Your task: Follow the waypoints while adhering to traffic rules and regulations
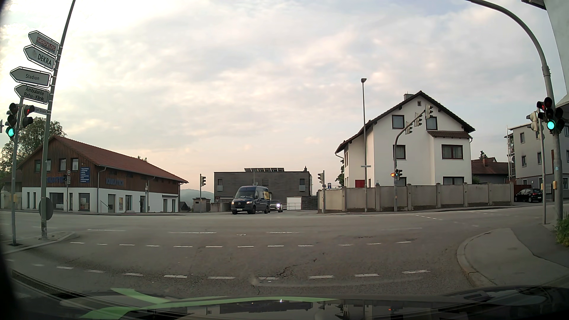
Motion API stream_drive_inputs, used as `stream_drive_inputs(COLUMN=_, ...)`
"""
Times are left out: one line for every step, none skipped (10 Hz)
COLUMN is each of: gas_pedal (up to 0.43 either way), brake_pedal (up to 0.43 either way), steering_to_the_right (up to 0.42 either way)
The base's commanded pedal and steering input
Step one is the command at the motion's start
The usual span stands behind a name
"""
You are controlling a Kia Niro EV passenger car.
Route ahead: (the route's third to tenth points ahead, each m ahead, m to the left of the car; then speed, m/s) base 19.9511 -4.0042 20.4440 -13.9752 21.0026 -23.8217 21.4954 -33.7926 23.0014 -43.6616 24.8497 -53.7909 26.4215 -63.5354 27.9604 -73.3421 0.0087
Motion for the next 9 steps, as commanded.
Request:
stream_drive_inputs(gas_pedal=0.0, brake_pedal=0.0, steering_to_the_right=0.001)
stream_drive_inputs(gas_pedal=0.028, brake_pedal=0.0, steering_to_the_right=0.001)
stream_drive_inputs(gas_pedal=0.177, brake_pedal=0.0, steering_to_the_right=0.001)
stream_drive_inputs(gas_pedal=0.157, brake_pedal=0.0, steering_to_the_right=0.001)
stream_drive_inputs(gas_pedal=0.13, brake_pedal=0.0, steering_to_the_right=0.001)
stream_drive_inputs(gas_pedal=0.197, brake_pedal=0.0, steering_to_the_right=0.001)
stream_drive_inputs(gas_pedal=0.24, brake_pedal=0.0, steering_to_the_right=0.001)
stream_drive_inputs(gas_pedal=0.28, brake_pedal=0.0, steering_to_the_right=0.001)
stream_drive_inputs(gas_pedal=0.28, brake_pedal=0.0, steering_to_the_right=0.001)
